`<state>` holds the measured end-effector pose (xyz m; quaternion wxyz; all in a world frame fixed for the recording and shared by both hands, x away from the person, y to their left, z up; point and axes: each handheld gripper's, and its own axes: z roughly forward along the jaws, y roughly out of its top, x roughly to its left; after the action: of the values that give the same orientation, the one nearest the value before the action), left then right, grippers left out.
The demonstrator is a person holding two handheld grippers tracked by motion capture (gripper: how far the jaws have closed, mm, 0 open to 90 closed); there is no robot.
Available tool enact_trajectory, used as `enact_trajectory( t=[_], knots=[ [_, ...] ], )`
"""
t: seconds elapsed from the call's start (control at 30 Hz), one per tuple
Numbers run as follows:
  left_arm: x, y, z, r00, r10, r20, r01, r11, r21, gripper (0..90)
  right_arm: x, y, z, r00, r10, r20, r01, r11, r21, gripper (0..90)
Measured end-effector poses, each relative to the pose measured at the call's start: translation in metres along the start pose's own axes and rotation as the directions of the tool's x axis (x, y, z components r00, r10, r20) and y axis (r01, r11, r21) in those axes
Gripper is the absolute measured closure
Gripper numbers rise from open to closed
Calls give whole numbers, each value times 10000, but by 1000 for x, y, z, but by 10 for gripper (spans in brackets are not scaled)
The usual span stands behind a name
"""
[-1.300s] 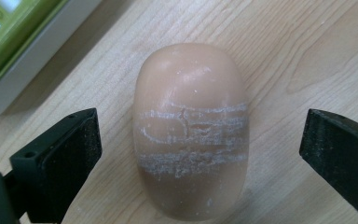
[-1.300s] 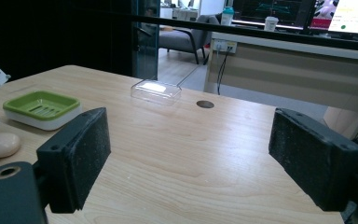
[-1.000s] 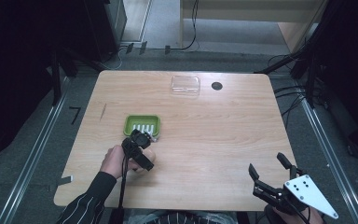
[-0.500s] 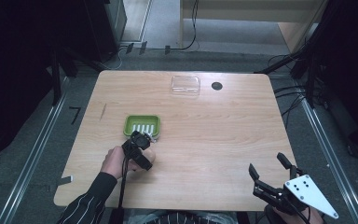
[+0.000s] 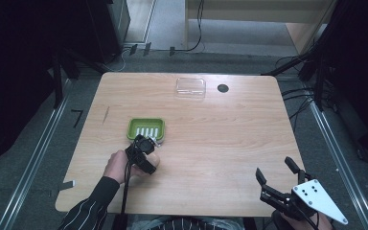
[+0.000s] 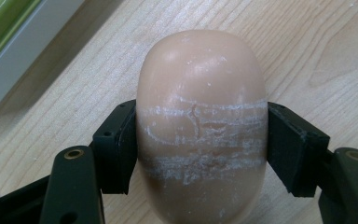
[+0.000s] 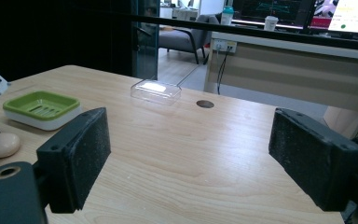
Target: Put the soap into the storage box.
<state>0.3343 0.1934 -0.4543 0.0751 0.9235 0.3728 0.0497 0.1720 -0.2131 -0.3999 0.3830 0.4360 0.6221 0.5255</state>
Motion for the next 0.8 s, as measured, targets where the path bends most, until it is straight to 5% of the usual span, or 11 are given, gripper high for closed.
enact_trajectory(
  t=[0.8],
  knots=[
    [5, -4, -12, 9965, 830, -59, -830, 9965, -1, 335, -1, 0, 0, 10000, -40, 21, 40, 10000, -50, 132]
  ],
)
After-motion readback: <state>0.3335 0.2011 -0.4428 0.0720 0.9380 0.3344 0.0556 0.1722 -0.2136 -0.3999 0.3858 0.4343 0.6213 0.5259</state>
